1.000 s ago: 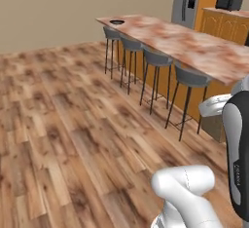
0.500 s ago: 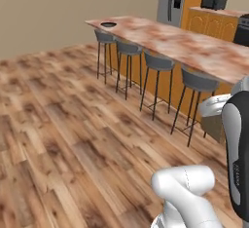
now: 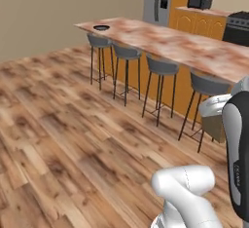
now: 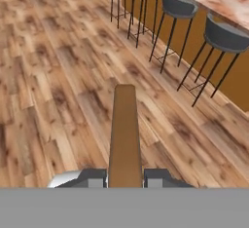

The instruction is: Start the toaster. Once the lever pops up, take the bread to the plate on the dining counter.

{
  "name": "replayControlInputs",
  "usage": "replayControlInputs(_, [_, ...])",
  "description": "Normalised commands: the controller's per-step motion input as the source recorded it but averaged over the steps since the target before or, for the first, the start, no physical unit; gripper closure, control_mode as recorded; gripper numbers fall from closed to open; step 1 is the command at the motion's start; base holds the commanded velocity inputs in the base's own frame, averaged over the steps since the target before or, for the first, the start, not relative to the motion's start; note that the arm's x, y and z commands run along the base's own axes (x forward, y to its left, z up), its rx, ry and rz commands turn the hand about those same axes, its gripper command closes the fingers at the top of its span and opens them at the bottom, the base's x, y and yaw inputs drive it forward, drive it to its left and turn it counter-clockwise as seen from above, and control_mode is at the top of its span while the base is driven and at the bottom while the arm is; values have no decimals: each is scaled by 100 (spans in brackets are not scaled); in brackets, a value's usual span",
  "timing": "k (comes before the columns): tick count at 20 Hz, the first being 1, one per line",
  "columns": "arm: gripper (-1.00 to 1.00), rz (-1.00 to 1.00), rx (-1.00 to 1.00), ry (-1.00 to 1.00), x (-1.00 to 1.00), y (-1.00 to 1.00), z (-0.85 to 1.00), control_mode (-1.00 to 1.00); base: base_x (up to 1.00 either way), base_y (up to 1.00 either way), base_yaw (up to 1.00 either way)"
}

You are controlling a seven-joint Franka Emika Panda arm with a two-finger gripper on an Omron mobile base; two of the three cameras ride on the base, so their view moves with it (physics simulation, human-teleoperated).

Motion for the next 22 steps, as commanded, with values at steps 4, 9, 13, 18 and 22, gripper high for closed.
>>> replayControlInputs(4, [100, 0, 0, 0, 0, 0, 0, 100, 55, 73, -27])
replayControlInputs(9, [100, 0, 0, 0, 0, 0, 0, 100, 57, 69, -27])
replayControlInputs(13, [100, 0, 0, 0, 0, 0, 0, 100, 57, 67, -27])
replayControlInputs(18, [100, 0, 0, 0, 0, 0, 0, 100, 57, 68, -26])
replayControlInputs(22, [100, 0, 0, 0, 0, 0, 0, 100, 46, 72, -25])
